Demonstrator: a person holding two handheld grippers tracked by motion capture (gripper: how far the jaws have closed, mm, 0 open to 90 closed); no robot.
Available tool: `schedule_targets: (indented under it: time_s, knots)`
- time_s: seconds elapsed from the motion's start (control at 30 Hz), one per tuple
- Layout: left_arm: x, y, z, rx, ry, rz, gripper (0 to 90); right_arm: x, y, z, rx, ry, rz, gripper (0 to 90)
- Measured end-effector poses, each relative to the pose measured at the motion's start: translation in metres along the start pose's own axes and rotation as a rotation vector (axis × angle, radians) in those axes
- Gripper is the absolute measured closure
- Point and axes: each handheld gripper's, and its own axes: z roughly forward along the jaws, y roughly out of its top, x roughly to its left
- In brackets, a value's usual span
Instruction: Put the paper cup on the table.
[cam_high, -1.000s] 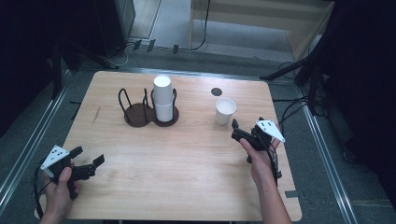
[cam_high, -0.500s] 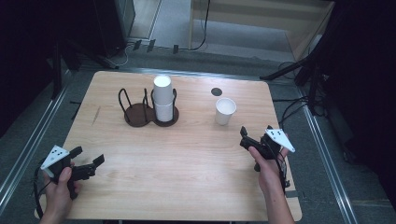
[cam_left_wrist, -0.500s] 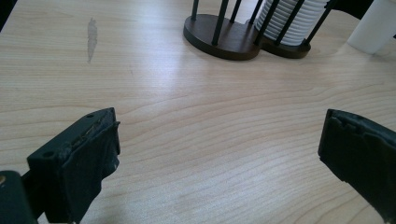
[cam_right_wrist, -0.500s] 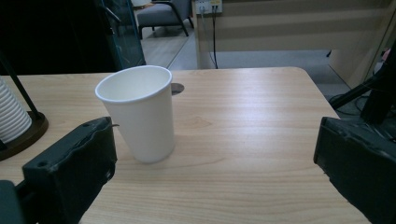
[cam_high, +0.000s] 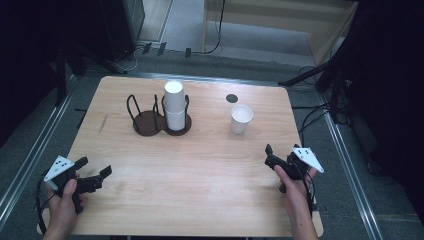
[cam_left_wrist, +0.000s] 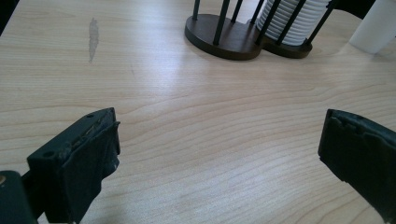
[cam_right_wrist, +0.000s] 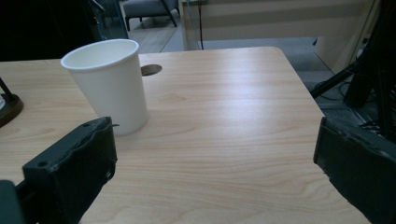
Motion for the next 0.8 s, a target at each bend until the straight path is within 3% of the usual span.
schedule_targets:
  time_s: [0.8]
  knots:
    - [-0.001,0.0,0.0,0.001,0.007,0.001,0.0,-0.031,-0.025,-0.038,0.045,-0.035,-0.013,0.0]
